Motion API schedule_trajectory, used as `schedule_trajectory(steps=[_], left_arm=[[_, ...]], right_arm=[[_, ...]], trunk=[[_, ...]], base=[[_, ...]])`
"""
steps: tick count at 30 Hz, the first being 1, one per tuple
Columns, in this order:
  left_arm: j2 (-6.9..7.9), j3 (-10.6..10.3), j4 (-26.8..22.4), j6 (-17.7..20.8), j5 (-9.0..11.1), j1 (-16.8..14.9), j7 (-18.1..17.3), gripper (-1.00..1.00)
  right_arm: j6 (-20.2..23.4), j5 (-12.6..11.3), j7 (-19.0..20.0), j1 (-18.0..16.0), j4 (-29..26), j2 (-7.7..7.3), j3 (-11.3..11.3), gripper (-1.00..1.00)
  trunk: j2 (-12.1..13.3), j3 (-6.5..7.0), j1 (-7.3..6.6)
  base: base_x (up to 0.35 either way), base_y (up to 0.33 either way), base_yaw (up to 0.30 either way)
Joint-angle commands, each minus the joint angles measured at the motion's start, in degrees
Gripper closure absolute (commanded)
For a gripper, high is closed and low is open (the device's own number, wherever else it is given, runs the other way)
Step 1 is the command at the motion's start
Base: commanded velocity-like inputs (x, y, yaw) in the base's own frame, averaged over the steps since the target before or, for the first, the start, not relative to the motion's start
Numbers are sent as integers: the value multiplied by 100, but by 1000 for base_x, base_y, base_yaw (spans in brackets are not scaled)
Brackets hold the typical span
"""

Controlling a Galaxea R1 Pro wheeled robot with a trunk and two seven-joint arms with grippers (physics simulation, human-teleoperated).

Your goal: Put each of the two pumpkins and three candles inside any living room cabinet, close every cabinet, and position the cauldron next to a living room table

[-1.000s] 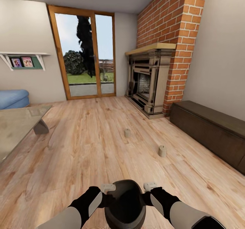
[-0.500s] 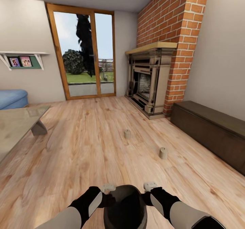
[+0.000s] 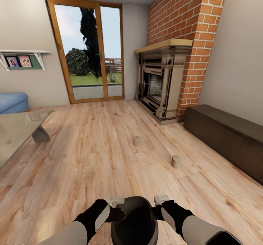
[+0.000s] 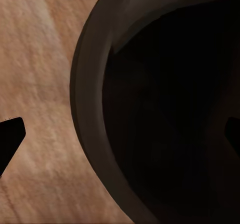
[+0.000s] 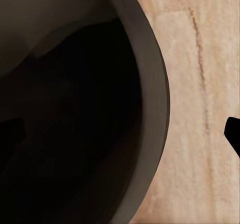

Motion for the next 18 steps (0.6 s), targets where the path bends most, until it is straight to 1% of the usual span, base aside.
schedule_trajectory(steps=[1,10,18], left_arm=[[3,-43,-11,25,60,-2,48,-100],[3,-43,-11,25,60,-2,49,-100],[3,-35,-10,12,60,-2,50,-100]], right_arm=[[24,-53,0,-3,-6,-3,47,-100],[9,-53,8,-3,-6,-3,54,-100],[7,-53,8,-3,-6,-3,49,-100]], trunk=[[-4,-28,1],[-16,-228,24],[-16,-228,24]], base=[[0,0,0],[0,0,0],[0,0,0]])
